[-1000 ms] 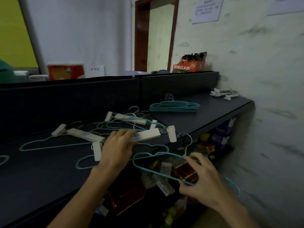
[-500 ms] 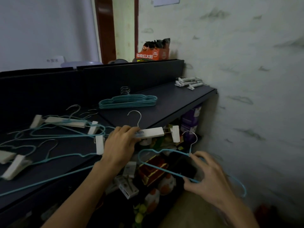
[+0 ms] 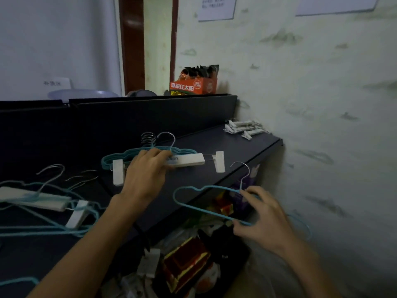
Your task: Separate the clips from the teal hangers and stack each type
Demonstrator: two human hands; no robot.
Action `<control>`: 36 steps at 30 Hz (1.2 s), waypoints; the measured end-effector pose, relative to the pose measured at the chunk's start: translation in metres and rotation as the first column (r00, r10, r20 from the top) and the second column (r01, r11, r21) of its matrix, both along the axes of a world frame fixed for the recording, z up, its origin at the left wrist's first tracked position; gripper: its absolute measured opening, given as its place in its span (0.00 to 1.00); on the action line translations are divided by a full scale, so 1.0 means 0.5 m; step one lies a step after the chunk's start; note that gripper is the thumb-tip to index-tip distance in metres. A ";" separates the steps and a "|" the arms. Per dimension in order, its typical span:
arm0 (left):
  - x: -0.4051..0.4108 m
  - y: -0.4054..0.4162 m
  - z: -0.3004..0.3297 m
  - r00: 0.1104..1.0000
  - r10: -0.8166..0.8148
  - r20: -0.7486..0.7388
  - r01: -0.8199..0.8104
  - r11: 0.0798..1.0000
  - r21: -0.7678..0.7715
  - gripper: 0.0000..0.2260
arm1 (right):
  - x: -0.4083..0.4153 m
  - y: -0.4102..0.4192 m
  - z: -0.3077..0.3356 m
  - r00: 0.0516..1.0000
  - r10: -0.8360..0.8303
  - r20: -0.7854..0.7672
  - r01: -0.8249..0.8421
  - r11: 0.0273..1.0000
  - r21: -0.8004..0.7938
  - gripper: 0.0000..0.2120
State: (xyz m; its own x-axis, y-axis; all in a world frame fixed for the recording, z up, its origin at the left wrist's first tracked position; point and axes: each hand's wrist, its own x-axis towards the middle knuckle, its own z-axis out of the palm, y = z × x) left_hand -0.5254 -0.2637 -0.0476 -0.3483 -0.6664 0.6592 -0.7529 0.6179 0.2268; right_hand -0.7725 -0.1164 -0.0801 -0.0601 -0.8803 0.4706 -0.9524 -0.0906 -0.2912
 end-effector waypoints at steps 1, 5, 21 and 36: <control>0.010 -0.020 0.006 1.000 0.024 -0.010 -0.025 1.000 -0.010 0.16 | 0.001 -0.029 0.003 1.000 0.014 -0.009 -0.014 1.000 0.001 0.36; 0.061 -0.080 0.014 0.990 0.136 -0.047 -0.137 0.990 -0.016 0.15 | 0.025 -0.141 0.002 0.995 0.101 -0.025 -0.102 0.994 -0.031 0.36; 0.222 -0.220 0.044 0.870 0.487 -0.082 -0.484 0.874 0.052 0.14 | 0.158 -0.522 0.045 0.885 0.463 -0.056 -0.460 0.886 0.054 0.39; 0.202 -0.246 0.049 0.886 0.464 -0.006 -0.464 0.885 -0.040 0.14 | 0.183 -0.637 0.021 0.796 0.604 -0.032 -0.592 0.789 0.162 0.35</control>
